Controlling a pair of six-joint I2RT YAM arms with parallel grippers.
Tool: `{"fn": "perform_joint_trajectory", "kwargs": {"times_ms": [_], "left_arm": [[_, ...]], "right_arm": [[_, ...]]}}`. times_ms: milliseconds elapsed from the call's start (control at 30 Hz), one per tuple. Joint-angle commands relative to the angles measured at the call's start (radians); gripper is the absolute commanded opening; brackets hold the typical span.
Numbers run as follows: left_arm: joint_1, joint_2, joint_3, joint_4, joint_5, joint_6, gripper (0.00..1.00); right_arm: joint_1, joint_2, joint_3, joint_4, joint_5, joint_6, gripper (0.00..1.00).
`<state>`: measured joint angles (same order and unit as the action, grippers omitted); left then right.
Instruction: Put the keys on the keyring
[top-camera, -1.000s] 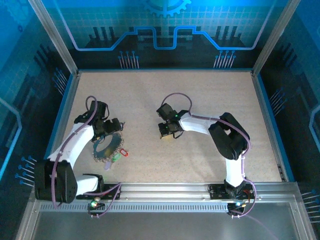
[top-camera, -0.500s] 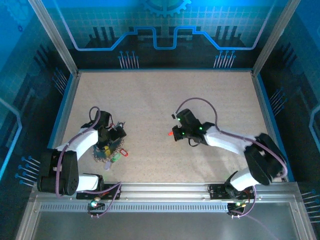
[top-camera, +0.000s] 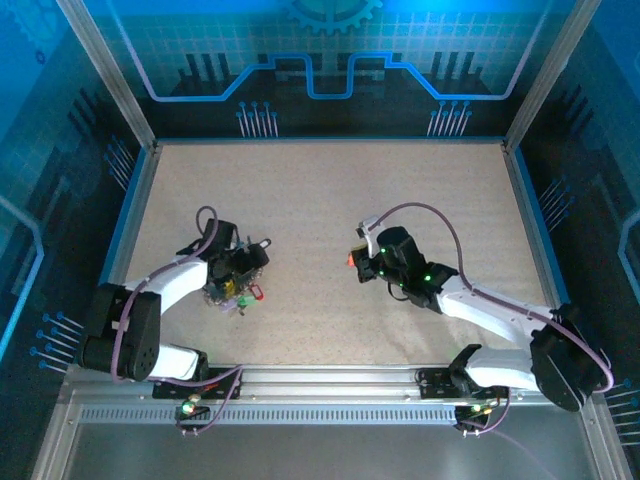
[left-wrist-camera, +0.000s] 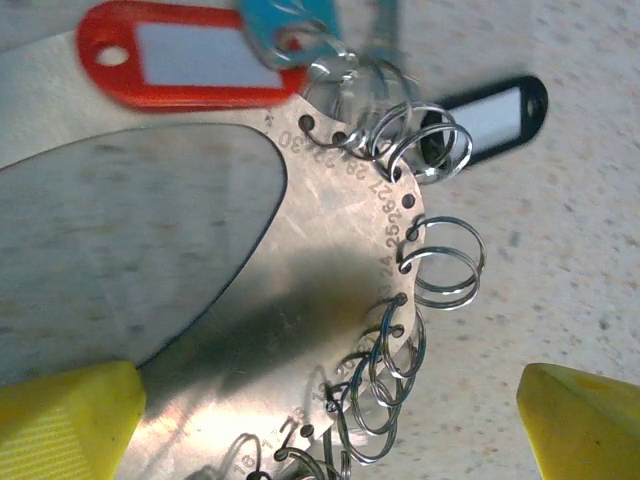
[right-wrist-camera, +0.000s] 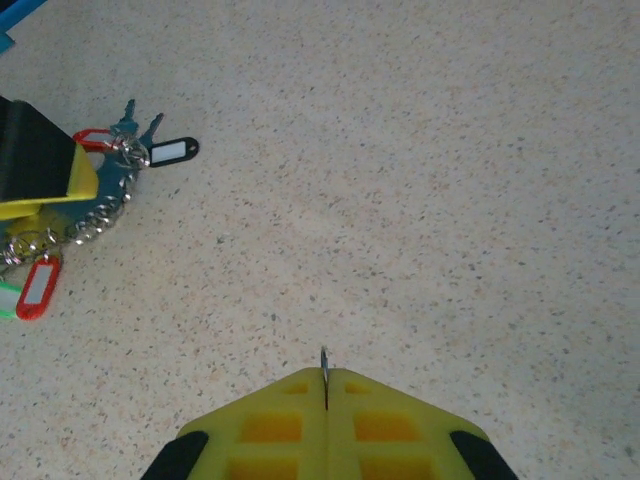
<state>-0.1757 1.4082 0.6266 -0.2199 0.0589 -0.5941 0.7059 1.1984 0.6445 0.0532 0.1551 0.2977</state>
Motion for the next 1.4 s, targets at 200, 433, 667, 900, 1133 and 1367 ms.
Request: {"fn": "perform_joint_trajectory", "kwargs": {"times_ms": [200,433,667,900,1133,1367], "left_arm": [[-0.264,0.16,0.064,0.016,0.027,-0.063,0.99],[-0.406,0.204,0.155,0.015,0.045,-0.063,0.99],[-0.434,0.023,0.257,-0.141,-0.071,0.154,0.98],[-0.426,-0.196,0.302,-0.201,-0.236,0.37,0.99],[-0.366,-0.312,0.234,-0.126,-0.345,0.51,0.99],[-0.284,-0.35,0.166,-0.032,-0.339,0.514,0.99]], "right_arm": [[-0.014,-0.136,-0.036,-0.031,0.176,-0.001,0.0],[-0.037,-0.198,-0.048,-0.116,0.166,0.013,0.0],[-0.042,-0.251,-0.066,-0.134,0.196,-0.002,0.0],[-0.056,-0.191,-0.014,-0.187,0.135,-0.038,0.0],[-0.05,-0.155,0.078,-0.525,0.098,0.152,0.0],[-0.044,-0.115,0.105,-0.806,-0.004,0.352,0.0]]}}
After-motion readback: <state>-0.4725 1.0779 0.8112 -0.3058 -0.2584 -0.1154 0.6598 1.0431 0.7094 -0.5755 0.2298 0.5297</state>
